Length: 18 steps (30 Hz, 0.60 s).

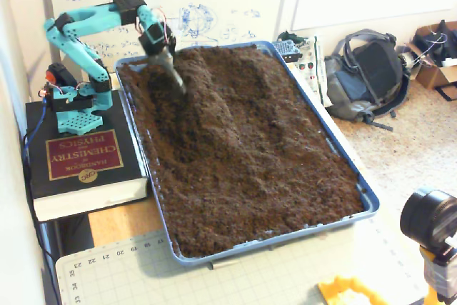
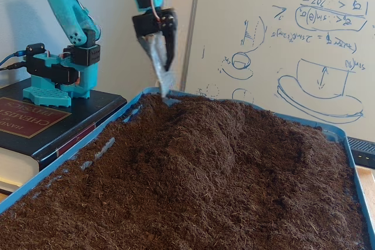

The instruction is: Build a berm.

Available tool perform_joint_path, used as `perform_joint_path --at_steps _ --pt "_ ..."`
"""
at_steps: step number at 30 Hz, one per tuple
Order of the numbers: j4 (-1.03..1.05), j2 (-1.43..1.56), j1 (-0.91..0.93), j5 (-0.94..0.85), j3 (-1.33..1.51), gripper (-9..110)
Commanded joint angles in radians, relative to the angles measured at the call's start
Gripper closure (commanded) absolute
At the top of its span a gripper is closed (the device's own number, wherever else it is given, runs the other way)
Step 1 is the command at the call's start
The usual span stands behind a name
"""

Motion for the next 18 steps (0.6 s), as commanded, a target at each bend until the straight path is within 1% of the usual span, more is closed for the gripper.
perform_joint_path --at_steps 1,5,9,14,18 --pt "0.014 -0.017 0.186 -0.161 -0.006 101" --pt "-0.117 -0.218 0.313 -0.270 -0.003 101" --pt "-0.299 -0.460 0.365 -0.282 -0.015 101" --pt "-0.508 -0.699 0.365 -0.291 -0.020 101" --pt "-0.563 -0.784 0.339 -0.291 -0.020 101"
